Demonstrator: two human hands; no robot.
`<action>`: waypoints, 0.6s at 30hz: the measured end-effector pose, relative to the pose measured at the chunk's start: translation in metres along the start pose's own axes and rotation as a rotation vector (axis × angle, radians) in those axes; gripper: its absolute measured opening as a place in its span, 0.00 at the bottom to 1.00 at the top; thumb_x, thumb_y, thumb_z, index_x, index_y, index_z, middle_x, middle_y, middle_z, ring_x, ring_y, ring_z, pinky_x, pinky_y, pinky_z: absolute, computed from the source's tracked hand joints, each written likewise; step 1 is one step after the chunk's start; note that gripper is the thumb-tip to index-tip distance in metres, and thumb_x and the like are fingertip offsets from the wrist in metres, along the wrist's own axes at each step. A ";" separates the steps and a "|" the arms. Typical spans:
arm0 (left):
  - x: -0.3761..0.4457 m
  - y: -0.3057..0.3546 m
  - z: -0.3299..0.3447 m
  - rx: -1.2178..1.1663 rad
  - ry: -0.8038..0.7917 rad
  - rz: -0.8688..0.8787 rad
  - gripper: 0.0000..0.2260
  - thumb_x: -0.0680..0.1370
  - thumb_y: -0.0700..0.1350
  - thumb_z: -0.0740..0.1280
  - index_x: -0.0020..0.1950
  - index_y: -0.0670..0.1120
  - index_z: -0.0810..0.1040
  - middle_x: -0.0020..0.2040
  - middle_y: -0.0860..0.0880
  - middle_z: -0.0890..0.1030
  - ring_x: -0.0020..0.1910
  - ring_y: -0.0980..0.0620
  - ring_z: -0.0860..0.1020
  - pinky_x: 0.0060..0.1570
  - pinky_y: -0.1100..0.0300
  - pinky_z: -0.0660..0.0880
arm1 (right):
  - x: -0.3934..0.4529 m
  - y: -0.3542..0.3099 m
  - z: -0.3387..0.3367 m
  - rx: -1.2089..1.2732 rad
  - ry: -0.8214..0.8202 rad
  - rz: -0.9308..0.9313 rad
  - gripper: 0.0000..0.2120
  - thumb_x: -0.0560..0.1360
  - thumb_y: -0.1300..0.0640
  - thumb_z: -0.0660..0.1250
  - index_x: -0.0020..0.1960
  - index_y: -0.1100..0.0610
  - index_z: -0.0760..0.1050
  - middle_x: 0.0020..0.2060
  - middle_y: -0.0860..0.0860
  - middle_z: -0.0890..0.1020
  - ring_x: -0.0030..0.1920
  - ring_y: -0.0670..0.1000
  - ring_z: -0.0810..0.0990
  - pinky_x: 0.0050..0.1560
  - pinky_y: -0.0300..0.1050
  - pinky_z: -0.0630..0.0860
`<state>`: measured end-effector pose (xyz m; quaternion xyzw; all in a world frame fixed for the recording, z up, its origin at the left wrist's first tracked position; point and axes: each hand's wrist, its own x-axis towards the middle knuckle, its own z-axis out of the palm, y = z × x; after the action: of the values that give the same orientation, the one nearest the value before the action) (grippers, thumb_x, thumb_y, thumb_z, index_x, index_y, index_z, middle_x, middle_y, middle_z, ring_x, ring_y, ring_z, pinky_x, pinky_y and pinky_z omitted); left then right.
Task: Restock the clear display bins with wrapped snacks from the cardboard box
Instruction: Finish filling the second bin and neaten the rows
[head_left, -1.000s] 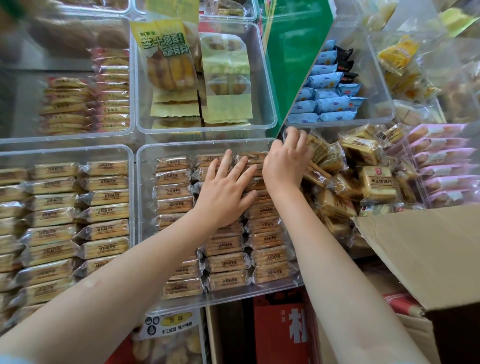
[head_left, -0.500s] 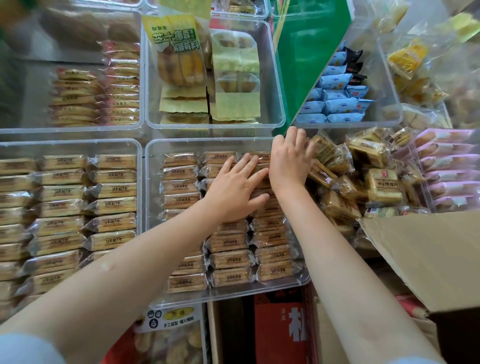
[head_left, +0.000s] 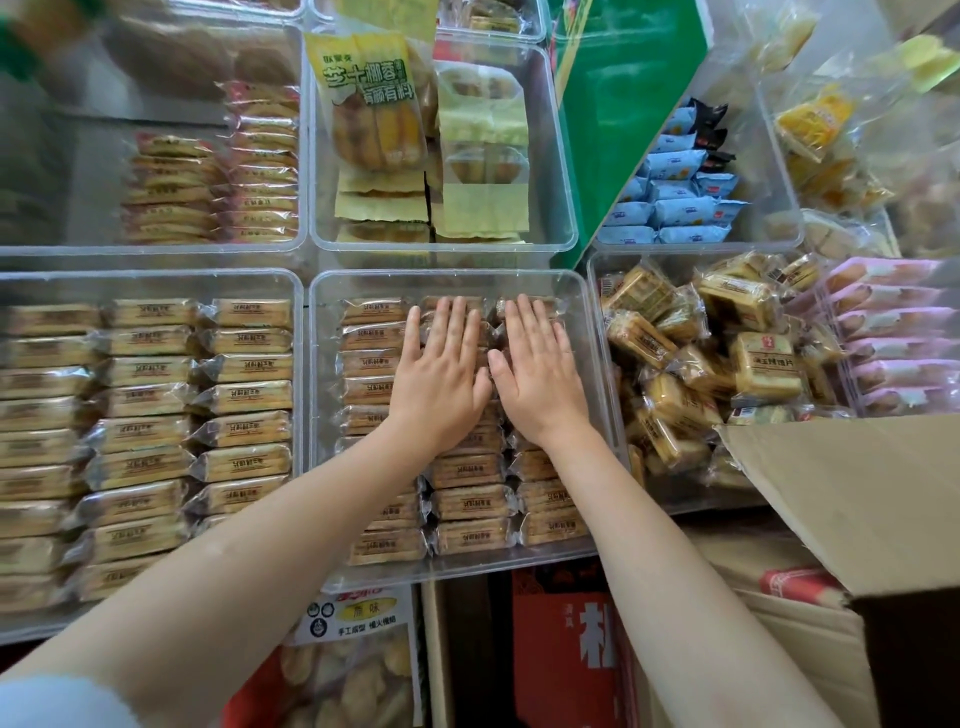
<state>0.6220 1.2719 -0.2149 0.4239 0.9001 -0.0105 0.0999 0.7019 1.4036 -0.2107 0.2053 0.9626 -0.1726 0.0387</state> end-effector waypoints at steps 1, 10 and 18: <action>0.000 0.001 0.001 0.020 -0.004 -0.006 0.32 0.81 0.57 0.32 0.81 0.42 0.38 0.82 0.42 0.40 0.81 0.45 0.38 0.77 0.41 0.33 | -0.001 0.000 0.002 -0.012 -0.002 0.004 0.33 0.82 0.40 0.40 0.82 0.54 0.44 0.82 0.51 0.46 0.80 0.48 0.40 0.80 0.51 0.39; -0.043 -0.035 -0.034 -0.184 -0.015 0.085 0.29 0.85 0.56 0.47 0.83 0.46 0.45 0.83 0.46 0.43 0.81 0.48 0.39 0.79 0.47 0.36 | -0.032 -0.016 -0.018 0.049 -0.050 -0.007 0.31 0.84 0.39 0.45 0.82 0.51 0.47 0.82 0.50 0.46 0.81 0.49 0.40 0.80 0.54 0.40; -0.137 -0.058 -0.021 0.062 -0.115 0.110 0.39 0.79 0.70 0.49 0.82 0.50 0.43 0.82 0.47 0.42 0.80 0.46 0.37 0.78 0.42 0.38 | -0.095 -0.047 -0.016 -0.181 -0.283 -0.005 0.49 0.72 0.25 0.59 0.81 0.44 0.38 0.80 0.55 0.36 0.79 0.58 0.34 0.77 0.66 0.39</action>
<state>0.6589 1.1330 -0.1723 0.4745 0.8674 -0.0573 0.1388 0.7692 1.3330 -0.1670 0.1724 0.9596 -0.1122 0.1920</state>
